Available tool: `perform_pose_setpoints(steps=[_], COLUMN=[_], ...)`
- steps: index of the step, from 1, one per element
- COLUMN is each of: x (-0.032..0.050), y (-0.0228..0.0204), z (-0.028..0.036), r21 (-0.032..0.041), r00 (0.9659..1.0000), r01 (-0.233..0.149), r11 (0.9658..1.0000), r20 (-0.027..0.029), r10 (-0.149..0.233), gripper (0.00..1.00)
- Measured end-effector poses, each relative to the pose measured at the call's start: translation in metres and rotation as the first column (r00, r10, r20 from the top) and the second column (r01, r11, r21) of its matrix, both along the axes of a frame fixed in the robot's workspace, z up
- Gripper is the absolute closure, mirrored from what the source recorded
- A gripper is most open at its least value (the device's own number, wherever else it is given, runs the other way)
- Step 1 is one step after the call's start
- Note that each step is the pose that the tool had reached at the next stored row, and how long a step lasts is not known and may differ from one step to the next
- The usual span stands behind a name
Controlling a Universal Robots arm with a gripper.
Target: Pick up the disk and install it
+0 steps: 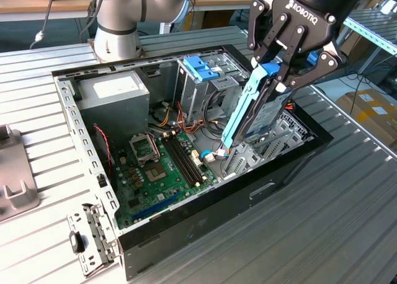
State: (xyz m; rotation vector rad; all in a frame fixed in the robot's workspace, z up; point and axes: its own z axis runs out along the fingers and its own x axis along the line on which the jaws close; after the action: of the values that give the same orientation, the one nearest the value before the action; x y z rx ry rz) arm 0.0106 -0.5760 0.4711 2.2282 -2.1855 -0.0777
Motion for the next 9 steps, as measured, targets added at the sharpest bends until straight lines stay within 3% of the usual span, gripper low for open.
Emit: perform_pose_setpoints(steps=[9], x=[0.0118], y=[0.0000], z=[-0.0005], r21=[0.0001], r00=[1.0000], r01=[0.000], r11=[1.0000], r20=[0.0000], r10=[0.000], gripper=[0.63])
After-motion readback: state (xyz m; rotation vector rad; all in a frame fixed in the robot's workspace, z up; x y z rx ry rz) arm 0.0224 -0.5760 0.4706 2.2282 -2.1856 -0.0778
